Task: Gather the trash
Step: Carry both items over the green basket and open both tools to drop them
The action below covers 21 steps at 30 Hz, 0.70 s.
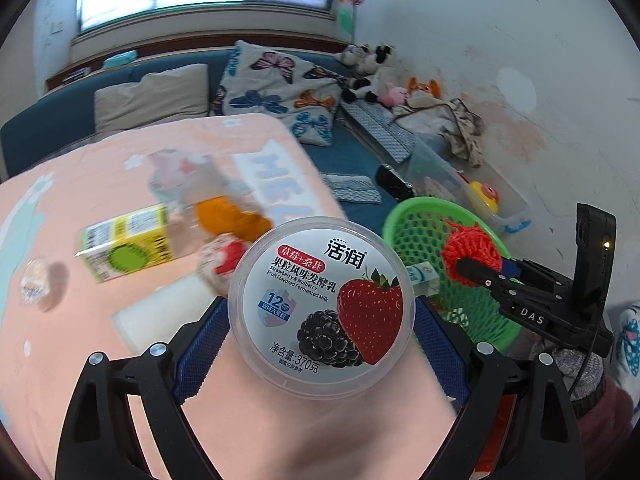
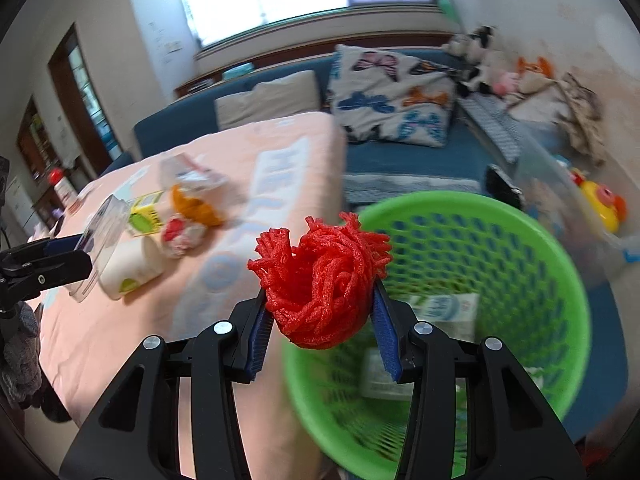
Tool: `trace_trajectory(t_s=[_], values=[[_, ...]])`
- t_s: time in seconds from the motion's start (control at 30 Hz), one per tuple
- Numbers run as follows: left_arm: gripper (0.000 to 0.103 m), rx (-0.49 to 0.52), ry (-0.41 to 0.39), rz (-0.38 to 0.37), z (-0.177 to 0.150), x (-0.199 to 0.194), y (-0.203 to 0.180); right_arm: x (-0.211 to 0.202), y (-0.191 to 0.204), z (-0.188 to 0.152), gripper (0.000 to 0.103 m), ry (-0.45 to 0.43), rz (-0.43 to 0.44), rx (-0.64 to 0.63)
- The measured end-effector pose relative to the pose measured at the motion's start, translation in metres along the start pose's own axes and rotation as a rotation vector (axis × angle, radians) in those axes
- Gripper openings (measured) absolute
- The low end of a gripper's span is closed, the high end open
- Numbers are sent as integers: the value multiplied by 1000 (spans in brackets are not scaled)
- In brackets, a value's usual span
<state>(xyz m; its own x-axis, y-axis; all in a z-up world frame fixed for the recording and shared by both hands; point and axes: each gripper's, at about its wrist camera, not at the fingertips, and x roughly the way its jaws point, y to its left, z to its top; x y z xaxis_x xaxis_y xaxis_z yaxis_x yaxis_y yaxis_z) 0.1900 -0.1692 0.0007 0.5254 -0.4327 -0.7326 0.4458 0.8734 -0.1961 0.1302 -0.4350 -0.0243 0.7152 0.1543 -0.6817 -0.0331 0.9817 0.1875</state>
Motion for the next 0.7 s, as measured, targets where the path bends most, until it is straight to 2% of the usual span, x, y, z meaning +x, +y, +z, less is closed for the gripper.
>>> trace_trajectory(t_s=[0.27,0.37,0.47,0.7], values=[[87,84,31,-36,18,31,-47,-17,-46,-12,50,-7,-98,66],[87,102,46,-52,21,41,-60,-19,-57,-16,57,-9,-116,88],[88,120,59,-62,24,51,-72,-23,-66,-20,70,-13,-136,107],[88,150,83,-89,29,73,-95,-32,-78,-27,78,-28,-147,137]])
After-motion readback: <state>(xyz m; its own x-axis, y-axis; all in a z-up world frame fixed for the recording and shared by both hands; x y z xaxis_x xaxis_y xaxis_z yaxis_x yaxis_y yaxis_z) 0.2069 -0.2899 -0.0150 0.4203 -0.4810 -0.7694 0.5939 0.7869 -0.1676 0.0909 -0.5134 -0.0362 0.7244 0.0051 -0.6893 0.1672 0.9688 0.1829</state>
